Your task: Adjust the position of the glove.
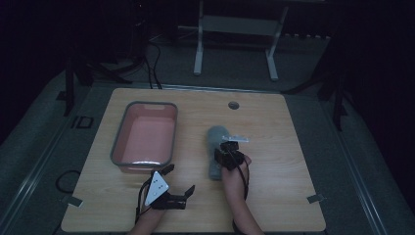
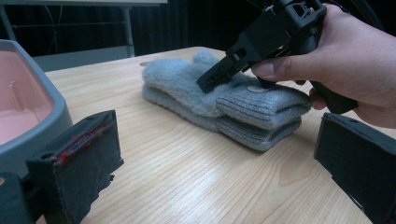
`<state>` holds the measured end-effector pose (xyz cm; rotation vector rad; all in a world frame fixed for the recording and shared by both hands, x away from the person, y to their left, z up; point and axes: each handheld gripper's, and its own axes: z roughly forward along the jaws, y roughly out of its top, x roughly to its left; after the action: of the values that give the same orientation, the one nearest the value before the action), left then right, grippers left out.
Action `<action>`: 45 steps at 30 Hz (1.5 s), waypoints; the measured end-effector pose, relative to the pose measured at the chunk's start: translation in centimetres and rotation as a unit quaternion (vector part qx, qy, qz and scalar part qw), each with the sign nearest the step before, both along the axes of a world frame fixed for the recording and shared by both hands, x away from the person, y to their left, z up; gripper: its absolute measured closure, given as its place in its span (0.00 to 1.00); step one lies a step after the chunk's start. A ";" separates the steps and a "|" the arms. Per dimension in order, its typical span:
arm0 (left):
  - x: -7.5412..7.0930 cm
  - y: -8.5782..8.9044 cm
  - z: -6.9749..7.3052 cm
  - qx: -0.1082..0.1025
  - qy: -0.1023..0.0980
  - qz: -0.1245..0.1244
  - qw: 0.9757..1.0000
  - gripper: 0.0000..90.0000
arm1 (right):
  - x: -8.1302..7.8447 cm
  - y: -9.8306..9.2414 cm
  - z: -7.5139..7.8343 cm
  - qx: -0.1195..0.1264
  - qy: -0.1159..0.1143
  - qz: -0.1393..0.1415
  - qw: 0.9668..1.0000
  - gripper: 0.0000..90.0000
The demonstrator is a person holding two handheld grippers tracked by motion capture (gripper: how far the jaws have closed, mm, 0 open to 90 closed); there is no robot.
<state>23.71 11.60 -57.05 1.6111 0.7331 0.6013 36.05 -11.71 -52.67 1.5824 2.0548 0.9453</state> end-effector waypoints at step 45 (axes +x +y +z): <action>11.9 -7.6 4.3 0.060 0.172 0.013 0.983 0.15 | 4.2 -6.9 0.4 0.018 0.012 0.163 0.986 0.47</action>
<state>35.58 3.96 -52.78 1.8447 0.9871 0.3941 40.21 -18.63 -52.26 1.3005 2.3746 1.0813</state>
